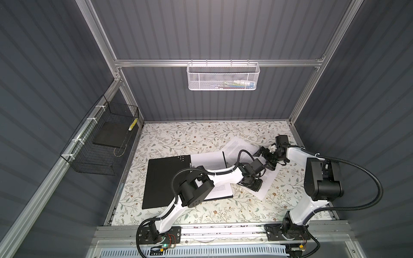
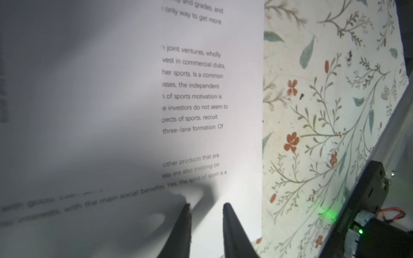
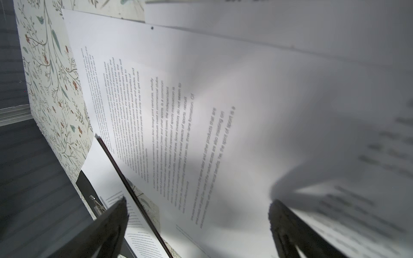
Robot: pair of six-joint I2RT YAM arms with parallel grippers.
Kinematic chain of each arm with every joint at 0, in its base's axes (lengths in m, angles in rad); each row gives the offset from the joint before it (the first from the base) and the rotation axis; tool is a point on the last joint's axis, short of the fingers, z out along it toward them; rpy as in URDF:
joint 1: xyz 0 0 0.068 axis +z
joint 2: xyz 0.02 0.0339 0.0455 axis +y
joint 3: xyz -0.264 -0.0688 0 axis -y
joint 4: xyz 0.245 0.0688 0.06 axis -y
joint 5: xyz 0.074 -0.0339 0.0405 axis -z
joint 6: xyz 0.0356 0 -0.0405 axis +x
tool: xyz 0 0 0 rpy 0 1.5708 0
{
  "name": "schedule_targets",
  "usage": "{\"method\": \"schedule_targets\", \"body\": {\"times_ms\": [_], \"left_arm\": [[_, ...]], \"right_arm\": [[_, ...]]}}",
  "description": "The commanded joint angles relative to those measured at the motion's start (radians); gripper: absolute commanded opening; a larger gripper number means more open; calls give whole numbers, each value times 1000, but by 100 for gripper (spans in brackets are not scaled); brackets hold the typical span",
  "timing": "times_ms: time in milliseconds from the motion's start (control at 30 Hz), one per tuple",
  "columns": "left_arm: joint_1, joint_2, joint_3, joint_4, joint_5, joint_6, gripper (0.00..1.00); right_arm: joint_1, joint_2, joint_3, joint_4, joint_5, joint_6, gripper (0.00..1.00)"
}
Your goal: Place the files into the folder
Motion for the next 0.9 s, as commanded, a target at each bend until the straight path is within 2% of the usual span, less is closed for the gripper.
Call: {"method": "schedule_targets", "body": {"times_ms": [0, 233, 367, 567, 733, 867], "left_arm": [[-1, 66, 14, -47, 44, -17, 27], [-33, 89, 67, -69, 74, -1, 28], [-40, 44, 49, -59, 88, -2, 30], [-13, -84, -1, -22, 86, -14, 45], [33, -141, -35, -16, 74, -22, 46], [77, -149, -56, -38, 72, -15, 46]], "right_arm": [[20, 43, 3, 44, -47, 29, 99], [54, 141, 99, 91, -127, 34, 99], [50, 111, 133, 90, -145, 11, 99], [-27, -79, 73, 75, -28, -9, 99], [-133, -113, 19, 4, 81, -21, 99], [-167, -104, -3, -42, 142, -55, 99]]}}
